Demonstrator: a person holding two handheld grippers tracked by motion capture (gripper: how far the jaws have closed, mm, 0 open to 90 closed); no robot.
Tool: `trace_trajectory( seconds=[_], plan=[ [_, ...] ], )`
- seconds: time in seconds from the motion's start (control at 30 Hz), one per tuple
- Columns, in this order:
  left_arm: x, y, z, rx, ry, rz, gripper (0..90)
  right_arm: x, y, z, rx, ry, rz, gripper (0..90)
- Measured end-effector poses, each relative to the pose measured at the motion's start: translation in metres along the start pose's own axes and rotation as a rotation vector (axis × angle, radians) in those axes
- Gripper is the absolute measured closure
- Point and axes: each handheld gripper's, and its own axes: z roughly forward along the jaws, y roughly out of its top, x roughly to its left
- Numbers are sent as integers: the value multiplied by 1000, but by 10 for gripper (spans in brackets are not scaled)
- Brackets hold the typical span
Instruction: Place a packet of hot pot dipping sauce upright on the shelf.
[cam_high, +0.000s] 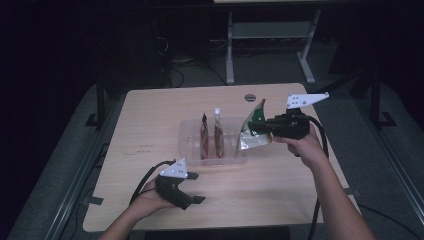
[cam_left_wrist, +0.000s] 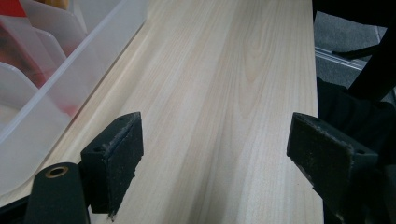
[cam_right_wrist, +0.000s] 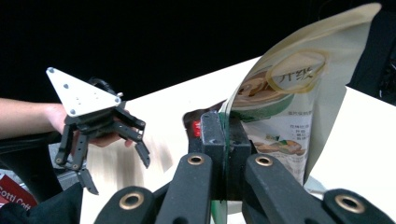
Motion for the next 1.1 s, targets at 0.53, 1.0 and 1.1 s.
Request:
trace_trajectory(
  seconds=[0.53, 1.0, 1.1],
  plan=[
    [0, -1, 2, 13, -2, -3, 183, -26, -8, -11, 30, -56, 56, 900],
    [-1, -1, 5, 24, -9, -5, 183, -38, -16, -1, 33, -75, 84, 900],
    [-2, -1, 5, 25, -13, -9, 182, -36, -15, 1, 45, -67, 79, 900]
  ],
)
